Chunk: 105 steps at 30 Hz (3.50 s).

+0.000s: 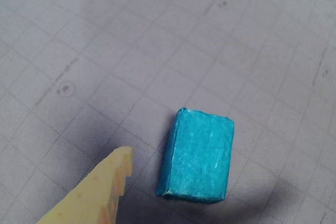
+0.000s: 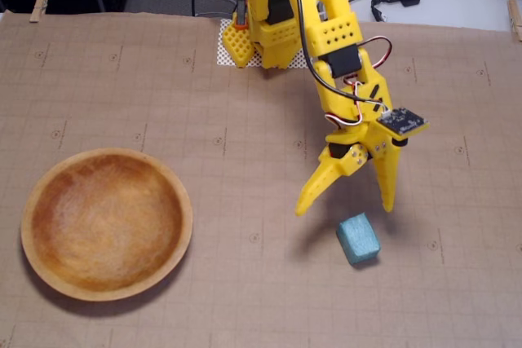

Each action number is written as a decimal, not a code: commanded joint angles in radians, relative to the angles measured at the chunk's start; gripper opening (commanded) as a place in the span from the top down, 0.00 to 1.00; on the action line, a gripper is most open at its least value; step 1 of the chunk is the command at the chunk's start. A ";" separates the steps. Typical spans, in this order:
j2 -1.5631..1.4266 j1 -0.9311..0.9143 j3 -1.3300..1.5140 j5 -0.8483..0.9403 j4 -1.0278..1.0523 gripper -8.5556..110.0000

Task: Grasp a blue block and put it in the bowl.

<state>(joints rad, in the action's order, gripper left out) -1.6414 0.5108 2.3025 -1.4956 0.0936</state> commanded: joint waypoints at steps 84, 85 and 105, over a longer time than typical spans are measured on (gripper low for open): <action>0.314 -0.034 -0.153 -0.178 -0.288 0.82; 0.314 -0.034 -0.153 -0.178 -0.288 0.82; 0.302 -0.034 -0.147 -0.176 -0.288 0.95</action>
<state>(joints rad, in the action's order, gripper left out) -1.3008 0.4740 2.1967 -1.6782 -0.1841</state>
